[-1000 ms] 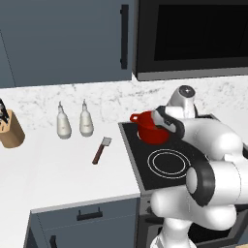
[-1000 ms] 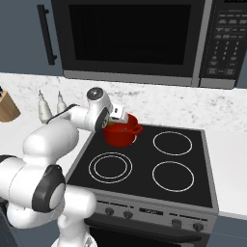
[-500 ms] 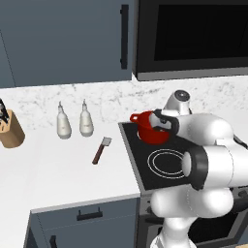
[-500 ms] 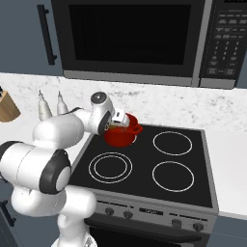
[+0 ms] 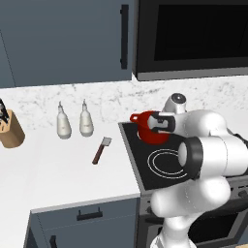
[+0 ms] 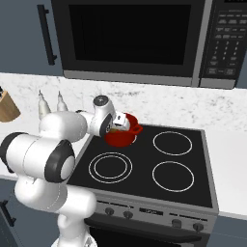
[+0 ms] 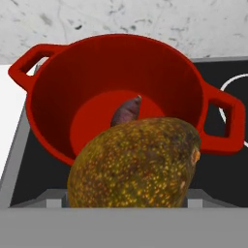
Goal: Put the potato and avocado in the pot. Retrieve the spatula and lightly stir the vegetables in the pot.
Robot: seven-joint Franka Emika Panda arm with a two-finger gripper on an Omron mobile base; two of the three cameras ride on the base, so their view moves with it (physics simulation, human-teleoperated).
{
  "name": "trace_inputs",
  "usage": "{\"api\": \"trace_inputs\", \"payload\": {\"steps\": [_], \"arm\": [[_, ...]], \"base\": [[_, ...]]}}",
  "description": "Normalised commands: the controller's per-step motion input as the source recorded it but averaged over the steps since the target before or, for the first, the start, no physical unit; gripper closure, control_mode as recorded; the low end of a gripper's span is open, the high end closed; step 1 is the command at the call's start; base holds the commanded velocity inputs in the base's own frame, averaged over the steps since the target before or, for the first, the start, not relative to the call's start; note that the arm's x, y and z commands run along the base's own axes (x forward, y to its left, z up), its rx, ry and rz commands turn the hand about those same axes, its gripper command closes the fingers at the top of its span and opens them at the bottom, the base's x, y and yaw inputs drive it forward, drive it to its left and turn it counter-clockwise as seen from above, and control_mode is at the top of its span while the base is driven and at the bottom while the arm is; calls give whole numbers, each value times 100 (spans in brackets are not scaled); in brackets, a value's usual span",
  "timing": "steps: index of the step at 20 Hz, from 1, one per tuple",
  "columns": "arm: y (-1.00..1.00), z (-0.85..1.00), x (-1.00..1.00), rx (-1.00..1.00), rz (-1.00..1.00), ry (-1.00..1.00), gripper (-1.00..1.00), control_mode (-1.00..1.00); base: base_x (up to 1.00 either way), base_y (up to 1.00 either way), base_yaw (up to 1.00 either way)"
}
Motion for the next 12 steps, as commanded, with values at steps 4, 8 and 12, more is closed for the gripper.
{"api": "trace_inputs", "payload": {"steps": [4, 8, 12], "arm": [[0, -5, 0, 0, 0, 2, 100, -100], [0, 4, 0, 0, 0, 0, 100, -100], [0, 0, 5, 0, 0, 0, 100, -100]], "base": [[0, 0, 0], [0, 0, 0], [0, 0, 0]]}}
